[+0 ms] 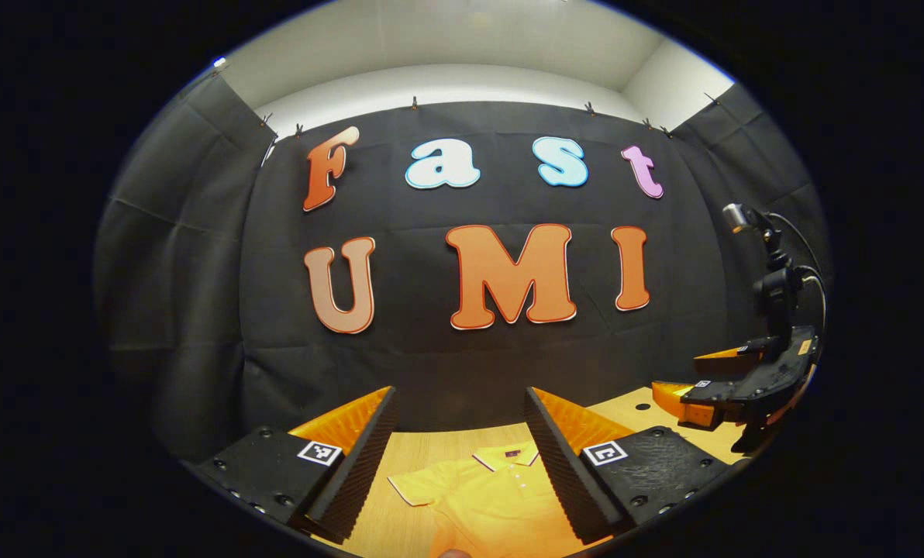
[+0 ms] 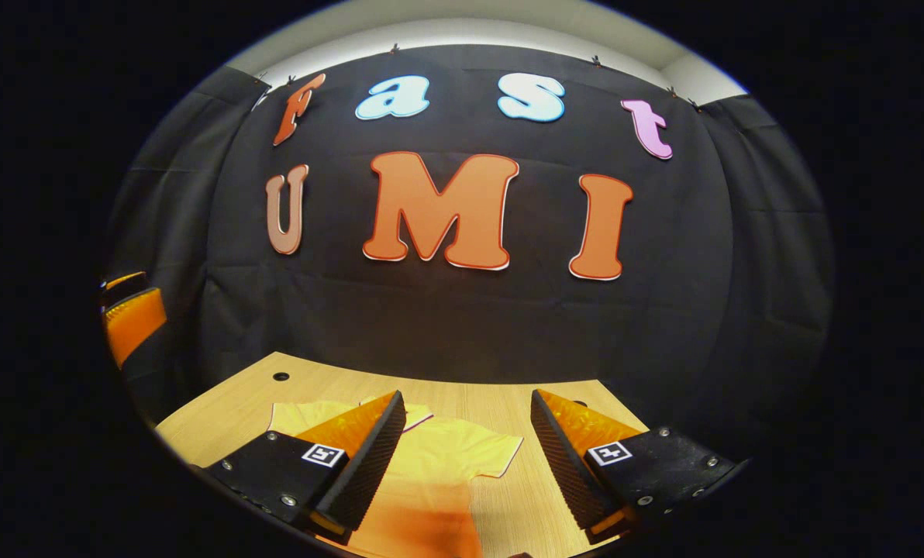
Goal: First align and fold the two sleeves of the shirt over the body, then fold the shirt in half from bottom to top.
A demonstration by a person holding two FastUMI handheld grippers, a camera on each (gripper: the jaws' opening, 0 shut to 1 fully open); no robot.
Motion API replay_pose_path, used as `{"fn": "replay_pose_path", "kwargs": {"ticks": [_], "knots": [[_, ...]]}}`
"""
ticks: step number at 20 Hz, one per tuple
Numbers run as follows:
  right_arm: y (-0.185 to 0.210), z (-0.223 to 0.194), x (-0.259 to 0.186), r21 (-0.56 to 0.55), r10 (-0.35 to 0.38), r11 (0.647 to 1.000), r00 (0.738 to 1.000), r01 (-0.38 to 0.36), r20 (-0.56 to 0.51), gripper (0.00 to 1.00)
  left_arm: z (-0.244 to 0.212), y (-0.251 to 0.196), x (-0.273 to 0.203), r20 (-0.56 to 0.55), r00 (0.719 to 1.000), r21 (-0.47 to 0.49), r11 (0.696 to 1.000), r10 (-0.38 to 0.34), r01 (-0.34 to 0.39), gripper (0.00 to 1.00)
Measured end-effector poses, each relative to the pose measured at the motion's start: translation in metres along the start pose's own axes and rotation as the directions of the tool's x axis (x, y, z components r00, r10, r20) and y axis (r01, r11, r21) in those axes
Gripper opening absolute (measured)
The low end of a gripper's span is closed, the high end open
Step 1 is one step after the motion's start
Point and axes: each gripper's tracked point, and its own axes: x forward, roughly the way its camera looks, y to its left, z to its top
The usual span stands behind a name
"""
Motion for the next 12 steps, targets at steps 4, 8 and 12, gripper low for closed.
{"fn": "replay_pose_path", "kwargs": {"ticks": [4, 8, 12], "knots": [[-0.007, -0.019, 0.025, 0.001, -0.032, 0.999, 0.996, 0.032, -0.079, 0.98, -0.003, 0.018, -0.012, 0.001, 1.0, 0.017, 1.0, 0.019, -0.019, 0.99], [-0.017, -0.037, 0.065, 0.023, -0.031, 0.999, 0.986, 0.035, -0.164, 0.98, -0.003, 0.028, -0.013, -0.003, 0.997, 0.025, 0.997, 0.072, -0.072, 0.98], [-0.028, -0.071, 0.102, 0.053, -0.017, 0.998, 0.959, 0.034, -0.281, 0.98, -0.001, 0.032, -0.008, -0.006, 0.99, 0.05, 0.989, 0.143, -0.143, 0.99]]}}
